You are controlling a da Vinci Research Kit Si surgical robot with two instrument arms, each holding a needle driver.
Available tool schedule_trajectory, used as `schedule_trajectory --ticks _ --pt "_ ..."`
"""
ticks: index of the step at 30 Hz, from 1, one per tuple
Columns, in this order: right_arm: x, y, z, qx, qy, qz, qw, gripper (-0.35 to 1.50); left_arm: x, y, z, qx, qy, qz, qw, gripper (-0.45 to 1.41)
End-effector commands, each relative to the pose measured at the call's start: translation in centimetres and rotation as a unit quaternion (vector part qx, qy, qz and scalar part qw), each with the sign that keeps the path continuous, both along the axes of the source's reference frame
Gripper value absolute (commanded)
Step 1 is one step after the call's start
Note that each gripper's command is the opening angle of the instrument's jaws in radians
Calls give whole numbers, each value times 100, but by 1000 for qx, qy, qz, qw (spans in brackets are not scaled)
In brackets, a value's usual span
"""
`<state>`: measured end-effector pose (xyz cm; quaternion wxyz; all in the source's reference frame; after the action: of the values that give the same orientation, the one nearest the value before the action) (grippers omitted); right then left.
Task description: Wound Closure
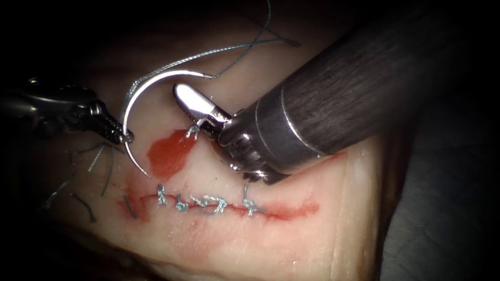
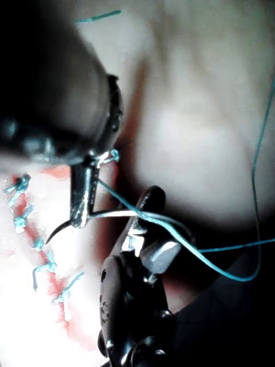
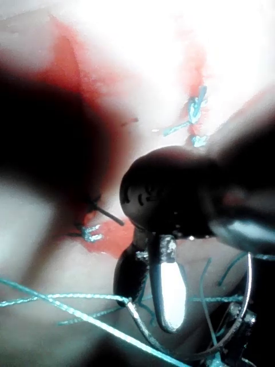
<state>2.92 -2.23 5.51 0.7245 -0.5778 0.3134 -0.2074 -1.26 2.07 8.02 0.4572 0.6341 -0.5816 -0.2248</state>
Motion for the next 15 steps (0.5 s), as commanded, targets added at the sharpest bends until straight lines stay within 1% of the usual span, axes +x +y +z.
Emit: schedule_trajectory --ticks 1,8,15 --pt "9 3 1 1 3 2 1000 93 -4 1 7 0 0 2 1000 -45" --pt "3 12 -3 6 5 6 1000 91 -6 -3 13 7 3 7 1000 -45" --pt "6 16 1 11 -1 17 1000 91 -19 -10 8 5 0 14 1000 -45"
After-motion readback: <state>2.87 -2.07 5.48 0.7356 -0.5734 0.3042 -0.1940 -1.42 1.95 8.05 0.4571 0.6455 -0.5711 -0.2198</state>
